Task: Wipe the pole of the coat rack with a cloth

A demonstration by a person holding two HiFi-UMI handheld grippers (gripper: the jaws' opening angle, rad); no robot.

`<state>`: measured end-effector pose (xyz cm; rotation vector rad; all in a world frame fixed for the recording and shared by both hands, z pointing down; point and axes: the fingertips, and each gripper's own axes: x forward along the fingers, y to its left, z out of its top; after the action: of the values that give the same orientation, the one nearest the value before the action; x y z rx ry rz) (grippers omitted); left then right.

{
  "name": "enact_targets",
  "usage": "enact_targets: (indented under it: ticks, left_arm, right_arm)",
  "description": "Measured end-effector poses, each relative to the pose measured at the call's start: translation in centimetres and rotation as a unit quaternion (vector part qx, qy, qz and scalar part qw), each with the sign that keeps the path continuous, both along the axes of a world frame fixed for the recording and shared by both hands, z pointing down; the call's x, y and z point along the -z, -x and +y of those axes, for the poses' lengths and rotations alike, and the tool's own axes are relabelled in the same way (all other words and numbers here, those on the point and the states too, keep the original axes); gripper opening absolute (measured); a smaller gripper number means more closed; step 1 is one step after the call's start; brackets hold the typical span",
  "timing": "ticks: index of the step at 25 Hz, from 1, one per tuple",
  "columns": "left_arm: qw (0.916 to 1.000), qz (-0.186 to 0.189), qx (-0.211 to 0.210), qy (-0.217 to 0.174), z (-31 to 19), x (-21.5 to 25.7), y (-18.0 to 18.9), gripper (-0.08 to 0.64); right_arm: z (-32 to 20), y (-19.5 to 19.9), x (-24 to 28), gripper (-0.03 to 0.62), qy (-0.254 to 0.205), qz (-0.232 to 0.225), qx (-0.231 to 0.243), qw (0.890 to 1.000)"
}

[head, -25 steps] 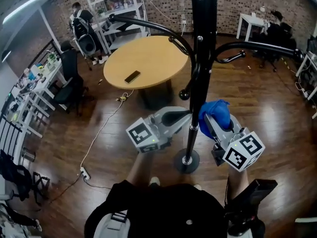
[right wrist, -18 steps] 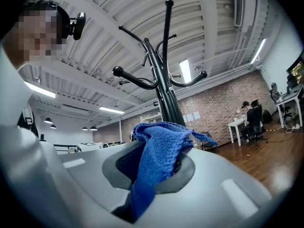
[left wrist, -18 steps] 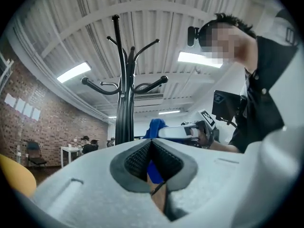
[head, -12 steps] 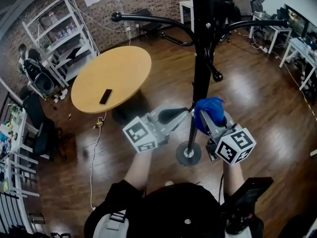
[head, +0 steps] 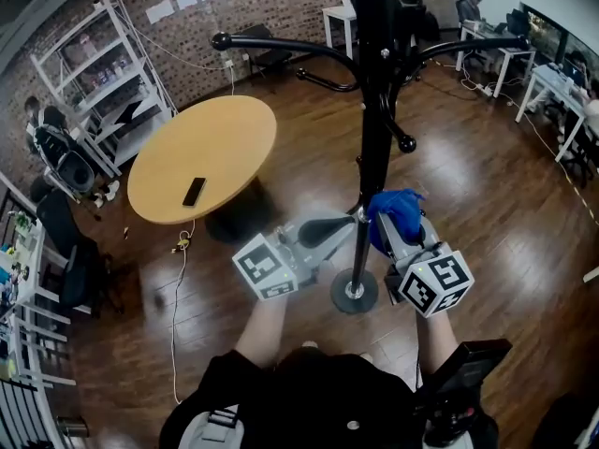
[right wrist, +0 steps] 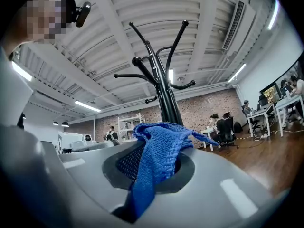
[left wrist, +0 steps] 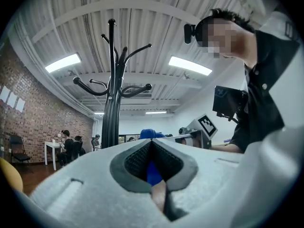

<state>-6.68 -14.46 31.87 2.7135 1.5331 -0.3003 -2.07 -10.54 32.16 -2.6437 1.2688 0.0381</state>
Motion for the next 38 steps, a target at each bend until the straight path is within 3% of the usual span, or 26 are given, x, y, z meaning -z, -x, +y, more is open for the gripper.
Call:
enact_targets:
  ticks: [5,11,16,25,32,35,38]
  left_arm:
    - [0.9988,0.007,-0.049,0.004,-1.8,-0.7,-1.6,-0.003]
    - [0.9909,0.020,-0.132,-0.015,-4.8,-0.8,-3.5,-0.003]
    - [0.9878,0.013,-0.155,0.003,-3.5,1.3,-7.0,-0.003]
    - [0.9855,0.016,-0.169,0.001,-4.4,0.3,-6.1,-0.003]
    - [0.9896,0.024,-0.141,0.013,-7.0,0.2,-7.2,-0.003]
    - [0.9898,0.030,-0.138,0.015,-7.4,1.1,-7.7,-0.003]
    - [0.9896,0.032,-0.140,0.013,-6.8,1.9,-8.3,-0.003]
  right_arm:
    - [-1.4,-1.4,-1.2,0.038,0.030,0.010,-0.058,0.998]
    - [-3.7,-4.2,-1.1,0.040,0.011,0.023,-0.150,0.988]
    - [-0.9,-7.1,-1.0,0.040,0.002,-0.010,-0.196,0.981]
    - [-1.2,-9.1,-2.1,0.040,0.005,-0.029,-0.212,0.977]
    - [-2.5,-10.4,5.9,0.040,-0.004,0.051,-0.185,0.981]
    - [-2.7,-10.3,10.8,0.040,-0.012,0.105,-0.186,0.977]
    - [-2.2,-10.8,12.5,0.040,-0.015,0.121,-0.187,0.975]
